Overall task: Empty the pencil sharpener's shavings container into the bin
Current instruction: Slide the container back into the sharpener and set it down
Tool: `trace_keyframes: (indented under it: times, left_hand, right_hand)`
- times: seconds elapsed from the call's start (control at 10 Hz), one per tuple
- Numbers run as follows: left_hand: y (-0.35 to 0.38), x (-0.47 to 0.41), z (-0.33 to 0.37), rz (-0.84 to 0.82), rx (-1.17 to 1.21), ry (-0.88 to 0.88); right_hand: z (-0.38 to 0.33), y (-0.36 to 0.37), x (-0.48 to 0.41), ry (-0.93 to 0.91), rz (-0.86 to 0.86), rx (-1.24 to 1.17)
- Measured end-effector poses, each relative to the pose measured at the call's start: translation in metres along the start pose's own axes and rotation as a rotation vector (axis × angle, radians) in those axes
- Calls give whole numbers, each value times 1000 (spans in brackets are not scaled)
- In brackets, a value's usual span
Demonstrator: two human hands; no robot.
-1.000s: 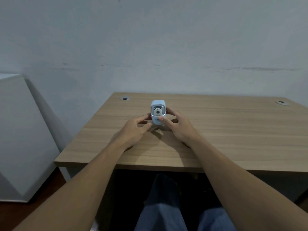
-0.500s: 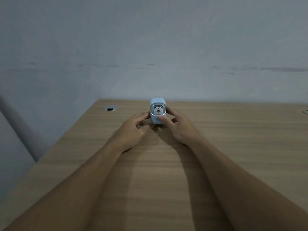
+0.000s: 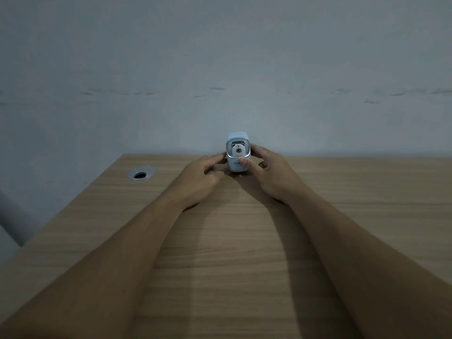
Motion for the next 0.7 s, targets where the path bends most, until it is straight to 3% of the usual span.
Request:
trace_keyframes:
  times: [0.4,0.7]
  left_hand:
    - [3,-22,-9,33,-21,-45]
    - [5,-1,-20,156,-300,-74]
  right_hand:
    - [3,7,-9,34,-21,47]
    - [-14,2,21,161,7,125]
Point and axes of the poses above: each hand's wrist, its own x-axis away from the middle knuckle, its own y-axis out of the palm, z = x × y, the point moved 3 cm from there along -x, towards the middle knuckle, and after that the axes turned 13 degrees about -y, right-handed, at the moved point
